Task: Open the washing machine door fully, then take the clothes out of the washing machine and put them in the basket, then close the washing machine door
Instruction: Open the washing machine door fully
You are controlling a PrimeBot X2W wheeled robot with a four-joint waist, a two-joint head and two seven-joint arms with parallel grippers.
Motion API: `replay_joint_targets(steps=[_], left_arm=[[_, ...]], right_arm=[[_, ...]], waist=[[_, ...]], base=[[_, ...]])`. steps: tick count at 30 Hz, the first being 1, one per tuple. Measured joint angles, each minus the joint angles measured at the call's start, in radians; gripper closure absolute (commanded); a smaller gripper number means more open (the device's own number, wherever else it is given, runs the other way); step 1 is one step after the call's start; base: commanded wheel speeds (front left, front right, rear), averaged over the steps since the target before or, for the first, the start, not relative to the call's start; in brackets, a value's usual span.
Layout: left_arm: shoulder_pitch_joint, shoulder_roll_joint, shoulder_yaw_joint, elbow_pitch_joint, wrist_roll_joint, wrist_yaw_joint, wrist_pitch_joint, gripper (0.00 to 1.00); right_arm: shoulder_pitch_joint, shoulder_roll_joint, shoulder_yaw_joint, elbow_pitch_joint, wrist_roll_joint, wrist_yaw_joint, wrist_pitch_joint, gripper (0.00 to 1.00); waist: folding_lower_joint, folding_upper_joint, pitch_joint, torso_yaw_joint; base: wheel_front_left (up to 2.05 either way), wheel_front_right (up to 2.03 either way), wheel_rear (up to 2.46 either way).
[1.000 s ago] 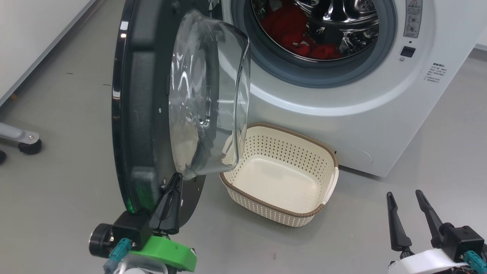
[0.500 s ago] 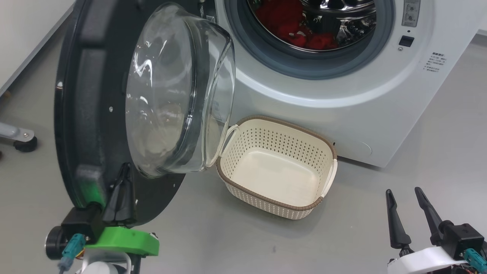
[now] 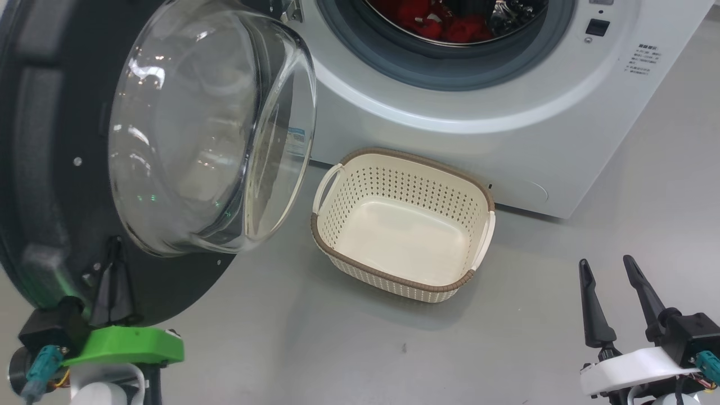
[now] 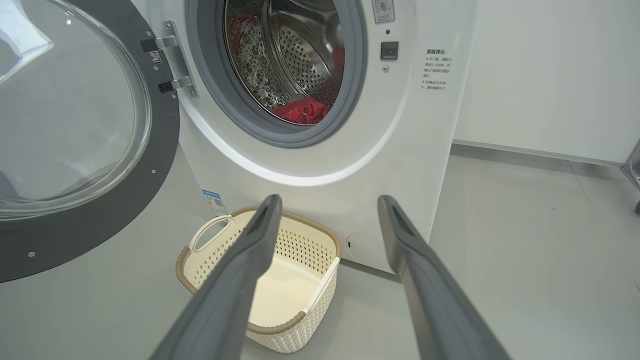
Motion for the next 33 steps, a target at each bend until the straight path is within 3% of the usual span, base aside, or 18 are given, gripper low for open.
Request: replay_joint_targets(steps=[16, 33], left_arm=[[-0.092, -0.010, 0.159, 0.077, 0.000, 0.007, -0.003, 1.00], [-0.159, 0.027, 0.283, 0.158, 0.004, 0.007, -0.003, 1.00]], right_arm=[[-0.042, -0.030, -0.012, -0.003, 0.000, 0.000, 0.000, 0.00], [-0.061, -0.041, 0.005, 0.009, 0.000, 0.000, 0.000, 0.00]], waist=[[0.0000, 0.0000, 0.064, -0.024], [0.0000, 0.0000, 0.072, -0.034]], base=[[0.00, 0.00, 0.00], [0.00, 0.00, 0.00]])
